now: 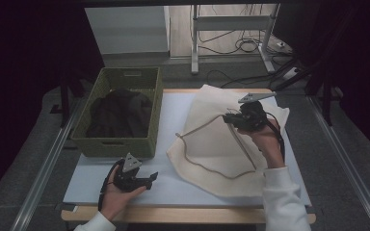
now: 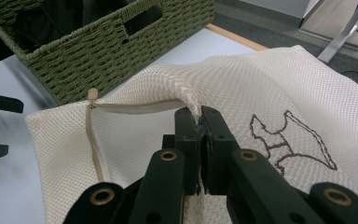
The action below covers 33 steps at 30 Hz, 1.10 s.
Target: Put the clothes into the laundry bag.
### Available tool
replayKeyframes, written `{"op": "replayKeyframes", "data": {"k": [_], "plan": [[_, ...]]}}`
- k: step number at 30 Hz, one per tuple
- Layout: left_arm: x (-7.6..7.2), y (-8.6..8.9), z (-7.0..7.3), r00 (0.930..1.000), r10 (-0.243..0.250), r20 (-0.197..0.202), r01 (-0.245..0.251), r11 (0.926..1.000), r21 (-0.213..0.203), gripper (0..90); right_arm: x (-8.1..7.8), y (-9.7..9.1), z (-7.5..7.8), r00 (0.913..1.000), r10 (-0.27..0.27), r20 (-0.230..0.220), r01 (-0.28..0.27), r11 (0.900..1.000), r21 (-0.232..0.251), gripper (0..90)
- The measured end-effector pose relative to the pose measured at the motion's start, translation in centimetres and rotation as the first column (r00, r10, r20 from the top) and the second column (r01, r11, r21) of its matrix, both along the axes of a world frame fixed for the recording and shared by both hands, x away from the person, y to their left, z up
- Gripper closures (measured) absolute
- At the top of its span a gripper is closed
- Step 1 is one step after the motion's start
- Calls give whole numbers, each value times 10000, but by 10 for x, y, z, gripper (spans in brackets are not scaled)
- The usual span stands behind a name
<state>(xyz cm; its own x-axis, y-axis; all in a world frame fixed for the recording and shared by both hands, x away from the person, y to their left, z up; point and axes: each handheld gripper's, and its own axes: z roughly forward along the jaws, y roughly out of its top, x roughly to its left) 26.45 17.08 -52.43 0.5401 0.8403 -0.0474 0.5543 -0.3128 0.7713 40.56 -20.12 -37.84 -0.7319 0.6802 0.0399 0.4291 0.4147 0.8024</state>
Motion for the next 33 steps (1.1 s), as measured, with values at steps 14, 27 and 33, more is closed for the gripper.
{"op": "replayKeyframes", "data": {"k": [14,27,33], "plan": [[-5,-11,27,9976,-440,539,440,9990,16,223,-2,-4,-3,9999,-84,-101,84,10000,-33,862],[1,-5,63,9955,-330,889,378,9979,-527,225,-3,-1,-5,9999,4,-122,-5,10000,-93,862],[3,3,79,9943,-28,1065,96,9979,-638,225,-3,0,-6,9999,-3,-157,1,9999,-132,863]]}}
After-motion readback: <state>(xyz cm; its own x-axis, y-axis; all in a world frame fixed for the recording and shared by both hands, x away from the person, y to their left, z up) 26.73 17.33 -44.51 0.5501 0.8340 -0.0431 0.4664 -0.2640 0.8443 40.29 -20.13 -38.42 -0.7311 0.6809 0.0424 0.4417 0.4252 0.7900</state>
